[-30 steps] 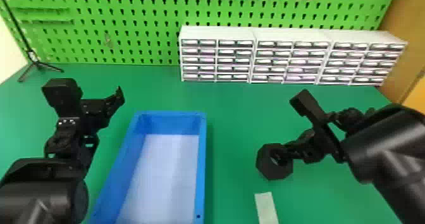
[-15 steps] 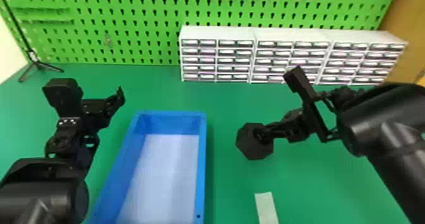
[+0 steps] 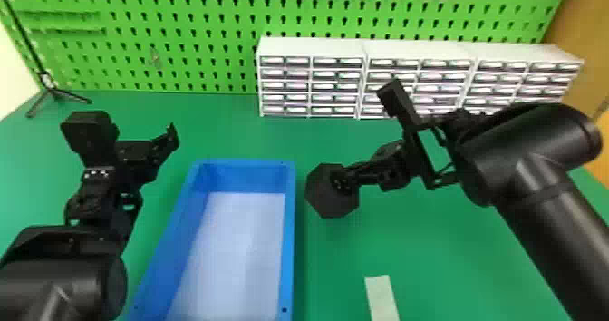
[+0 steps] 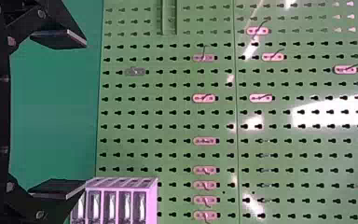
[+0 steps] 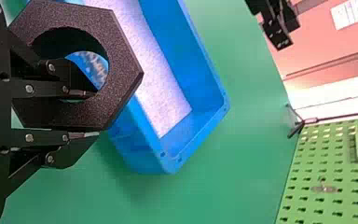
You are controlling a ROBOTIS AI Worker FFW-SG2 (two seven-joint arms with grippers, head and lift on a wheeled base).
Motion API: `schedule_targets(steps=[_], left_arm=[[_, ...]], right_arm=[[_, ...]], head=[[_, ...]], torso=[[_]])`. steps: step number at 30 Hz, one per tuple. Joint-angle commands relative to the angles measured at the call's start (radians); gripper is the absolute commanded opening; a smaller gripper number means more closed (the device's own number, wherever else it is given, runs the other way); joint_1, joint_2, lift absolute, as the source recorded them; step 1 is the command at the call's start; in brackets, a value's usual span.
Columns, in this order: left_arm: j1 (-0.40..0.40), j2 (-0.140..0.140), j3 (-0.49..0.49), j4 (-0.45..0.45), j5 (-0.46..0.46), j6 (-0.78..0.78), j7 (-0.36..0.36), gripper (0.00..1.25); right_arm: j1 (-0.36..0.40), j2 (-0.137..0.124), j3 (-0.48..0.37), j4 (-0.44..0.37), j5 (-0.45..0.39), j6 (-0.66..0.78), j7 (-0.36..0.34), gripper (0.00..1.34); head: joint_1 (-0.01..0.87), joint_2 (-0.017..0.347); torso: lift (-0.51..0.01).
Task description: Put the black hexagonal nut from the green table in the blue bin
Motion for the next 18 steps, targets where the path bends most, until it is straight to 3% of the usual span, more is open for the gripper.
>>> schedule_targets(steps=[1,8,18], left_arm=[[0.000,0.000,0.000,0.000,0.000,0.000,0.000,1.04],[0.000,0.000,0.001,0.000,0.000,0.000,0.000,1.04],[0.000,0.000,0.001,0.000,0.000,0.000,0.000,1.04]], right_arm=[[-0.022,0.024,0.022,0.016,-0.019,-0.020,0.000,0.35],[-0.054,0.062,0.067,0.052,-0.056,-0.054,-0.017,0.35],[-0.105,0.092,0.168,0.087,-0.114,-0.103,-0.065,0.35]], head=[[0.683,0.028],[0.683,0.028],[0.683,0.028]], torso=[[-0.096],[-0.096],[-0.096]])
